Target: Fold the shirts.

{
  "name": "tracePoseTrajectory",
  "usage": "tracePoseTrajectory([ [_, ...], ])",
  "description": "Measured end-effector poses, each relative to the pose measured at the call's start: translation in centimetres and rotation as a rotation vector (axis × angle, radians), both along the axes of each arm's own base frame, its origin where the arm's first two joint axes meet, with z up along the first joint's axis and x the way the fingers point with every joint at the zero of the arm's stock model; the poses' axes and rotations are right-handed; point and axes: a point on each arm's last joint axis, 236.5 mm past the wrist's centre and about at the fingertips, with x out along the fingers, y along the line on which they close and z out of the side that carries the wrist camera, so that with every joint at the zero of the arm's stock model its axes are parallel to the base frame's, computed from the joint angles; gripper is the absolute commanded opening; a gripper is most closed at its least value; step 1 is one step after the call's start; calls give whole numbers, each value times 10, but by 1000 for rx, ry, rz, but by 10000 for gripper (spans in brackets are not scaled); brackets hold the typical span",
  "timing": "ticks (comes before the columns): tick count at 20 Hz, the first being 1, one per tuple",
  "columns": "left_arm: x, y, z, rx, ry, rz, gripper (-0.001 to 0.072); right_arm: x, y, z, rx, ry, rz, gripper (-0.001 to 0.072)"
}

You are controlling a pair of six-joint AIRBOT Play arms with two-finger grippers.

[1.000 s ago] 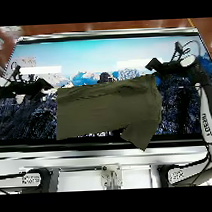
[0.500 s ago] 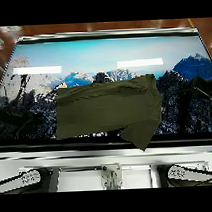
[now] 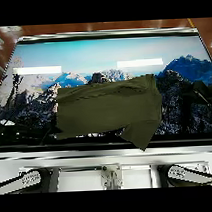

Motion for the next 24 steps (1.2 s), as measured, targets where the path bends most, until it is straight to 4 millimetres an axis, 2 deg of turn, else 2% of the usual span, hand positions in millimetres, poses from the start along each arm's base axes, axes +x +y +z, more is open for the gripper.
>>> tracePoseTrajectory([
  [2, 3, -15, -3, -24, 4, -8, 633, 1, 0, 0, -3, -4, 1, 692],
  [3, 6, -21, -5, -33, 3, -4, 439, 1, 0, -1, -2, -3, 2, 692],
  [4, 11, -24, -10, -25, -6, 8, 186, 0, 0, -1, -4, 0, 3, 692],
  [5, 15, -25, -15, -8, -15, 16, 102, -3, 0, -4, -9, 12, 6, 692],
  [6, 20, -26, -17, -2, -28, 30, 47, -11, -1, -11, -17, 46, 14, 692],
  [9, 24, -33, -15, -29, -37, 38, 41, -42, 5, -45, 2, 172, 28, 692],
  [11, 23, -38, -12, -47, -41, 26, 41, -61, 24, -70, 70, 236, 21, 692],
  [13, 22, -41, -8, -66, -44, 18, 40, -70, 46, -95, 138, 254, 4, 692],
  [17, 19, -48, 5, -98, -60, -9, 40, -76, 73, -140, 162, 261, -61, 681],
  [21, 22, -47, 17, -102, -95, -9, 40, -65, 102, -159, 204, 243, -76, 681],
  [22, 23, -46, 19, -101, -104, -7, 40, -61, 107, -161, 206, 235, -76, 629],
  [23, 25, -45, 22, -99, -115, -8, 40, -56, 111, -164, 204, 223, -83, 474],
  [24, 27, -45, 26, -97, -128, -9, 40, -50, 111, -170, 183, 201, -90, 290],
])
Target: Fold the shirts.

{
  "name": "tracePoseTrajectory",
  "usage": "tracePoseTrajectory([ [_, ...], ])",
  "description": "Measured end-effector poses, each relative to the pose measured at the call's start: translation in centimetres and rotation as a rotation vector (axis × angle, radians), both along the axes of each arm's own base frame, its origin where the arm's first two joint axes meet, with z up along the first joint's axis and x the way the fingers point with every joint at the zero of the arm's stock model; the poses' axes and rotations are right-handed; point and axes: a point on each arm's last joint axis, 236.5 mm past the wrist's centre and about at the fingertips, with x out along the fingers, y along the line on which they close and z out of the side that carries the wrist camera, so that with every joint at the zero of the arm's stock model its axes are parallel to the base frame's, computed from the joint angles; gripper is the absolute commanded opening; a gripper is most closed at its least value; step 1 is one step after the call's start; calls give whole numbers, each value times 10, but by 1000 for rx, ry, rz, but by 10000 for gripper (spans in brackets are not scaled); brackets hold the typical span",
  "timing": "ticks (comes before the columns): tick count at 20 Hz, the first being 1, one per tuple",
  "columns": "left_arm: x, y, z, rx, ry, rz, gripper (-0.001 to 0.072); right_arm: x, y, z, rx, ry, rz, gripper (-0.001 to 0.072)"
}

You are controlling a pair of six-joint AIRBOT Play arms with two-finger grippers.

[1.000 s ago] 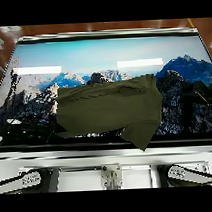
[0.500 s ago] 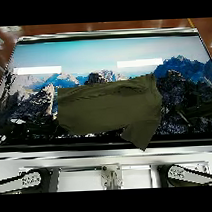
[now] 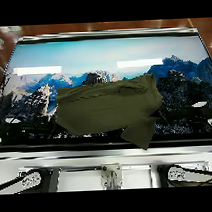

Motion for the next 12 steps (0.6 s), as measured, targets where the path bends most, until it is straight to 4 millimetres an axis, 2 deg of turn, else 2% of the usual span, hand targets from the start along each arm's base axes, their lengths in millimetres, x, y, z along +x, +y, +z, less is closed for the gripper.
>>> tracePoseTrajectory([
  [1, 3, 1, 4, 4, -16, 0, 39, 6, -2, -4, -25, -24, -2, 49],
  [4, 21, 10, 23, 41, -102, -10, 38, 34, -4, 6, -51, -131, 8, 54],
  [5, 30, 15, 33, 69, -147, -19, 37, 45, -2, 21, -40, -186, 29, 53],
  [6, 42, 21, 47, 101, -205, -28, 37, 61, 4, 47, -10, -270, 53, 53],
  [8, 73, 36, 97, 191, -378, -41, 37, 89, 11, 114, 0, -459, 132, 53],
  [9, 88, 43, 132, 243, -484, -45, 38, 106, 11, 162, -15, -592, 152, 53],
  [10, 101, 51, 174, 306, -604, -49, 39, 115, 13, 213, -42, -716, 191, 54],
  [11, 113, 59, 228, 384, -753, -40, 40, 122, 16, 274, -90, -872, 220, 54],
  [12, 118, 64, 290, 466, -917, -22, 40, 121, 17, 333, -157, -1016, 245, 54],
])
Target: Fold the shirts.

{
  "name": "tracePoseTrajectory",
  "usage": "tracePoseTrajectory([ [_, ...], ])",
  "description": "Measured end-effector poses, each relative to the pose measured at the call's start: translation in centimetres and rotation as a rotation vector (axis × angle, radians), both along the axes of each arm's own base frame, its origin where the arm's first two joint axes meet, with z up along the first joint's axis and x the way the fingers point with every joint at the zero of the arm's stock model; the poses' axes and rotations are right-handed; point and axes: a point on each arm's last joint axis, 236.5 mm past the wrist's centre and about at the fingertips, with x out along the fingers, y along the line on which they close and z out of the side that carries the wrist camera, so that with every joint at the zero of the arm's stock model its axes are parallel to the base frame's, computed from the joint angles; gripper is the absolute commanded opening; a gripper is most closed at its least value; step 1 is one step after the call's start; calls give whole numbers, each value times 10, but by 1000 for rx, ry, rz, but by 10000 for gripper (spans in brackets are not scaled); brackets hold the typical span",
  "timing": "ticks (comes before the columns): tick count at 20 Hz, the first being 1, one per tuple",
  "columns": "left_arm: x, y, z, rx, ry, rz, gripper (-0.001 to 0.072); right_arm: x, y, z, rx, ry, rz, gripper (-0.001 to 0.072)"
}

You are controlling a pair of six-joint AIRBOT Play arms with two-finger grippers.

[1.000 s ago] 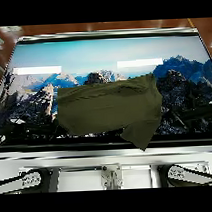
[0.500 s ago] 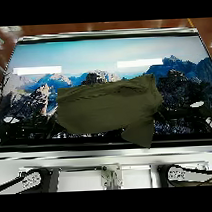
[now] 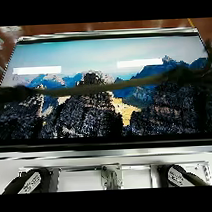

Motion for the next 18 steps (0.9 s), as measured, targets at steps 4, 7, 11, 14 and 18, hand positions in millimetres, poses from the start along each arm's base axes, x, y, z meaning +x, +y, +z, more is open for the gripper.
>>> tracePoseTrajectory([
  [4, -61, -4, 245, 206, -651, 99, 39, -72, 12, 232, -251, -611, -106, 54],
  [7, -157, -26, 359, 277, -1000, 153, 39, -161, 21, 328, -395, -881, -244, 54],
  [11, -221, -38, 383, 341, -1081, 193, 39, -237, 15, 357, -533, -959, -406, 54],
  [14, -217, -25, 345, 448, -916, 213, 39, -247, 4, 328, -604, -819, -436, 55],
  [18, -180, 0, 273, 447, -643, 224, 39, -219, -9, 244, -545, -450, -372, 54],
])
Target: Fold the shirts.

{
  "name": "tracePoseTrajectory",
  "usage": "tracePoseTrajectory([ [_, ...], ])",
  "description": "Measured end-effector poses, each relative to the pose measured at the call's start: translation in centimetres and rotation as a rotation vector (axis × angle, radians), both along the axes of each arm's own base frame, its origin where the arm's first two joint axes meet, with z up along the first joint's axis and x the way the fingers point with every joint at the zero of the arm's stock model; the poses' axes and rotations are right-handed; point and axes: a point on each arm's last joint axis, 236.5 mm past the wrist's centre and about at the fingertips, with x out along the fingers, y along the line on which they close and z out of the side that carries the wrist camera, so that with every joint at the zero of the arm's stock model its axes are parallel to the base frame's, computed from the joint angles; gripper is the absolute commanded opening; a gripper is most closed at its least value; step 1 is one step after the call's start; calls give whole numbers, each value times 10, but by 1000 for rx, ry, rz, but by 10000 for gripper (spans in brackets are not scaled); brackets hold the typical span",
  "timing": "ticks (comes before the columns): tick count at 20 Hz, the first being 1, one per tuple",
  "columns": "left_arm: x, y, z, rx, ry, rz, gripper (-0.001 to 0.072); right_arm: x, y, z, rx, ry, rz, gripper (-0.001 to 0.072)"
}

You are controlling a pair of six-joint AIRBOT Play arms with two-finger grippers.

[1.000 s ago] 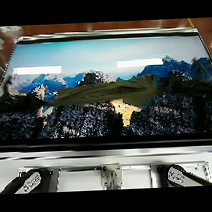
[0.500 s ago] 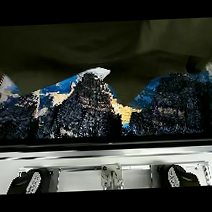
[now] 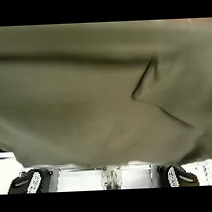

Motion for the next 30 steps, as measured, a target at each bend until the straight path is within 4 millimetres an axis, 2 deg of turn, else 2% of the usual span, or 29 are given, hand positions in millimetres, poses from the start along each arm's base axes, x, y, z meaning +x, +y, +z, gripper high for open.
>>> tracePoseTrajectory([
  [2, 30, 12, -49, -45, 152, 9, 39, 24, -9, -52, 77, 196, 2, 54],
  [6, 98, 37, -175, -159, 518, 15, 39, 79, -27, -172, 262, 575, -1, 53],
  [8, 131, 48, -245, -221, 706, 18, 39, 111, -30, -229, 363, 687, 3, 54],
  [11, 173, 55, -322, -284, 881, 15, 40, 168, -22, -298, 444, 752, 9, 54],
  [12, 185, 56, -342, -304, 913, 15, 40, 190, -13, -318, 458, 750, 17, 54],
  [14, 216, 51, -373, -375, 926, 3, 40, 231, 4, -351, 467, 716, 21, 54],
  [16, 244, 49, -390, -436, 893, 8, 41, 267, 24, -377, 461, 665, 23, 54],
  [19, 284, 53, -410, -500, 817, 44, 41, 310, 40, -403, 429, 555, 5, 54],
  [21, 302, 57, -424, -521, 784, 73, 41, 330, 41, -415, 412, 491, -17, 54],
  [24, 318, 61, -452, -541, 786, 104, 41, 345, 41, -432, 396, 453, -39, 54],
  [26, 319, 60, -471, -542, 817, 107, 40, 348, 42, -445, 389, 463, -44, 54],
  [30, 300, 55, -503, -476, 949, 60, 40, 338, 44, -463, 382, 542, -35, 54],
])
